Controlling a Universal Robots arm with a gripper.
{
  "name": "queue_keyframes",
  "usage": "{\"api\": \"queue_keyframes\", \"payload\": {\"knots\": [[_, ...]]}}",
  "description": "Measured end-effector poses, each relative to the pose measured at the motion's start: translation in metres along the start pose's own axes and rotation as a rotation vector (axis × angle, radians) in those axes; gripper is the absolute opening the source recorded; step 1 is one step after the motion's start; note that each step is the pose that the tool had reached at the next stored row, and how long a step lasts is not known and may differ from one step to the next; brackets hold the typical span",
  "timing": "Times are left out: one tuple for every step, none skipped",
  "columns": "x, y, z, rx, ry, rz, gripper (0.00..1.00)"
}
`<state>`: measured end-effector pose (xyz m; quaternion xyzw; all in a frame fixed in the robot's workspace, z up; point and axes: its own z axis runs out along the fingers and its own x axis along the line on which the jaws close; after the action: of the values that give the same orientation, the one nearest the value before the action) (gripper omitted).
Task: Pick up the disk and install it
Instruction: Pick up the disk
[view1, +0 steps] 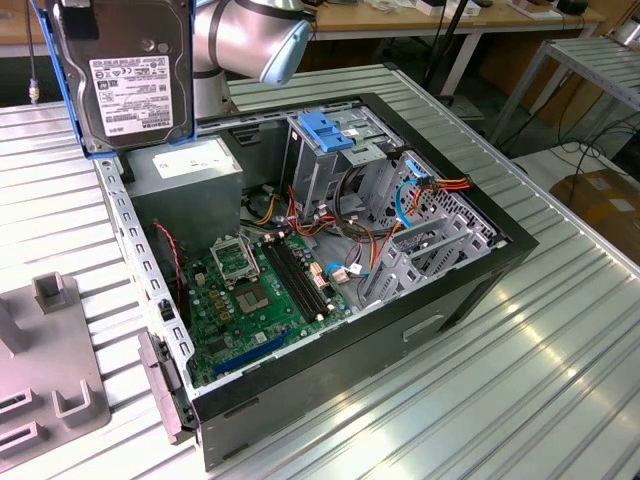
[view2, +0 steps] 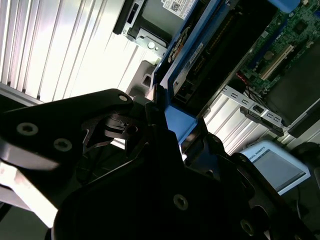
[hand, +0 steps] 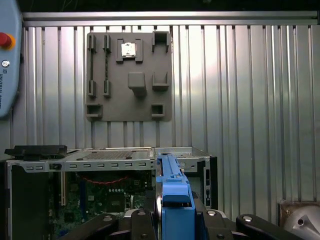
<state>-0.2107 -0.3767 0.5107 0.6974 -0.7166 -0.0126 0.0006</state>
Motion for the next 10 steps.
{"api": "queue_keyframes", "payload": {"knots": [[0.0000, -0.0013, 0.0000, 0.0000, 0.0000, 0.000, 0.37], [-0.0001, -0.0029, 0.0000, 0.0000, 0.0000, 0.000, 0.37], [-0.0001, -0.0041, 0.0000, 0.0001, 0.0000, 0.000, 0.37], [-0.0002, -0.0063, 0.0000, 0.0000, 0.0000, 0.000, 0.37], [-0.0002, -0.0077, 0.0000, 0.0000, 0.0000, 0.000, 0.37], [-0.0002, -0.0089, 0.0001, 0.0000, 0.0000, 0.000, 0.37], [-0.0003, -0.0110, 0.0000, 0.0000, 0.0000, 0.000, 0.37], [-0.0004, -0.0140, 0.0001, 0.0000, 0.0000, 0.000, 0.37], [-0.0005, -0.0180, 0.0001, 0.0000, 0.0001, 0.000, 0.37], [-0.0006, -0.0217, 0.0002, 0.0000, 0.0001, 0.000, 0.37]]}}
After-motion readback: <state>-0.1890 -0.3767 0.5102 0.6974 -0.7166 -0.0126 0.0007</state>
